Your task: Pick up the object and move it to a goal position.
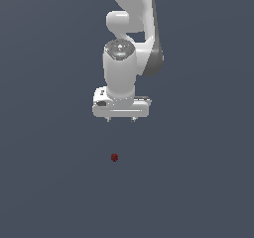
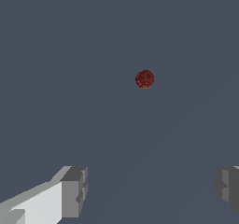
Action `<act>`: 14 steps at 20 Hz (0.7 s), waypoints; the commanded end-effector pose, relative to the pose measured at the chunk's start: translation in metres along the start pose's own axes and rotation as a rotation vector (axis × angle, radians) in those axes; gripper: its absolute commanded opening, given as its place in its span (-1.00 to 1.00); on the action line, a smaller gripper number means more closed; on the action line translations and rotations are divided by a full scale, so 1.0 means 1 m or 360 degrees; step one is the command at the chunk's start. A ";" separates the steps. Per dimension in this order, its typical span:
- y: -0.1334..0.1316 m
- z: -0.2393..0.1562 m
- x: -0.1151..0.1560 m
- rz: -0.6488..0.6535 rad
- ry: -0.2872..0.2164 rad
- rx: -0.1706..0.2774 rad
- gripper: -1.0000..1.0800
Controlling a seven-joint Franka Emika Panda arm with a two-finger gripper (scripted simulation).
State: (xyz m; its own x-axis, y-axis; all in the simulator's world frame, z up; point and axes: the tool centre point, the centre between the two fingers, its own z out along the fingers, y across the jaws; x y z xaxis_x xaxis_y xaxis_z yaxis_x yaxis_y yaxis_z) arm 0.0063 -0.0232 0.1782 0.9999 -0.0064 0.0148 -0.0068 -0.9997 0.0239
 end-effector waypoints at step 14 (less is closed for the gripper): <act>-0.023 -0.007 0.001 -0.0122 0.0017 -0.0022 0.92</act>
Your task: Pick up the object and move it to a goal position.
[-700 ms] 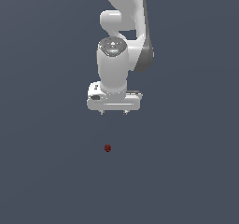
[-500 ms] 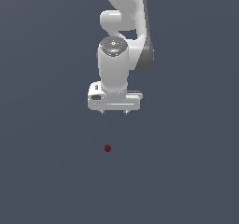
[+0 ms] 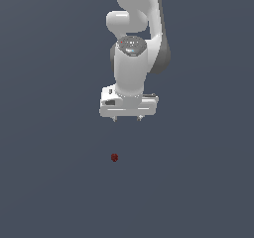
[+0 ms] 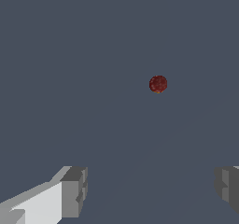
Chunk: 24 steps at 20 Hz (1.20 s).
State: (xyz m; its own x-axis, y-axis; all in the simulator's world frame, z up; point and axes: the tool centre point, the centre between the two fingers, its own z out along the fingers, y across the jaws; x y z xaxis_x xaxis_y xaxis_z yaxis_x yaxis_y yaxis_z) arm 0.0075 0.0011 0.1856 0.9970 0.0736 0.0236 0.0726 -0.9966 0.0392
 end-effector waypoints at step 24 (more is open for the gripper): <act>0.045 0.086 0.071 0.0868 -0.0044 0.0044 0.92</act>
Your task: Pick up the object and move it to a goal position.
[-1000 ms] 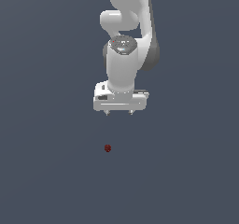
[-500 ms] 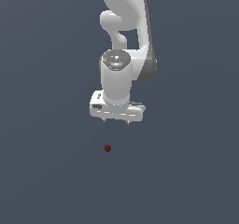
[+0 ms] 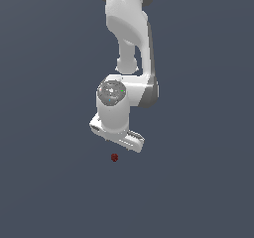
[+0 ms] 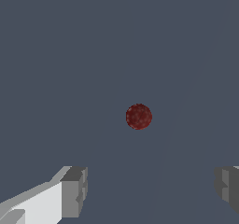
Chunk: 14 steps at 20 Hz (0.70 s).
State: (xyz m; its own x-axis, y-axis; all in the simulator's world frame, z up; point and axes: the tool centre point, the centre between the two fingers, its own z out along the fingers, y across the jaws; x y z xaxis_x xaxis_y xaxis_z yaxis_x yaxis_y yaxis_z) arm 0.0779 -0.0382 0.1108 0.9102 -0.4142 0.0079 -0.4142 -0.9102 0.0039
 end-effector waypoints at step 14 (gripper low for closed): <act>0.006 0.044 0.030 0.0377 -0.0013 0.0005 0.92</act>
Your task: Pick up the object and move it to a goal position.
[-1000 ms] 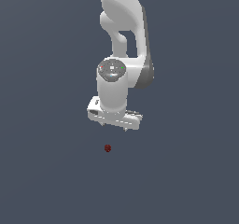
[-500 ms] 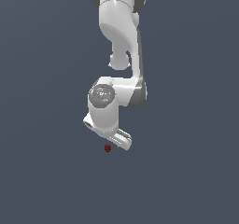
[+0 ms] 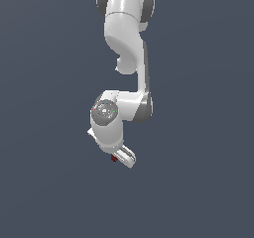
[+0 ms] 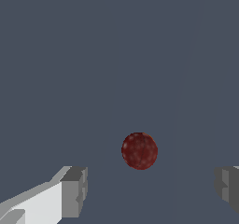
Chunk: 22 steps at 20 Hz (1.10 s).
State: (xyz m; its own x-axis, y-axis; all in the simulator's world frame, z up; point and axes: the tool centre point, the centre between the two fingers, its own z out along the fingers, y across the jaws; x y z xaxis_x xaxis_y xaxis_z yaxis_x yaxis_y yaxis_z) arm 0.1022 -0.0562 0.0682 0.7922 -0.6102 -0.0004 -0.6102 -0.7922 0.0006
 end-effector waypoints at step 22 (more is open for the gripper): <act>0.000 0.051 0.001 0.0014 0.0000 0.0001 -1.00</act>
State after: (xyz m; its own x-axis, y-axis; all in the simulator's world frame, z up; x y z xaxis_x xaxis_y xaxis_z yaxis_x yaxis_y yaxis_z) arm 0.1029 -0.0567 0.0167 0.7868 -0.6172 -0.0007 -0.6172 -0.7868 0.0003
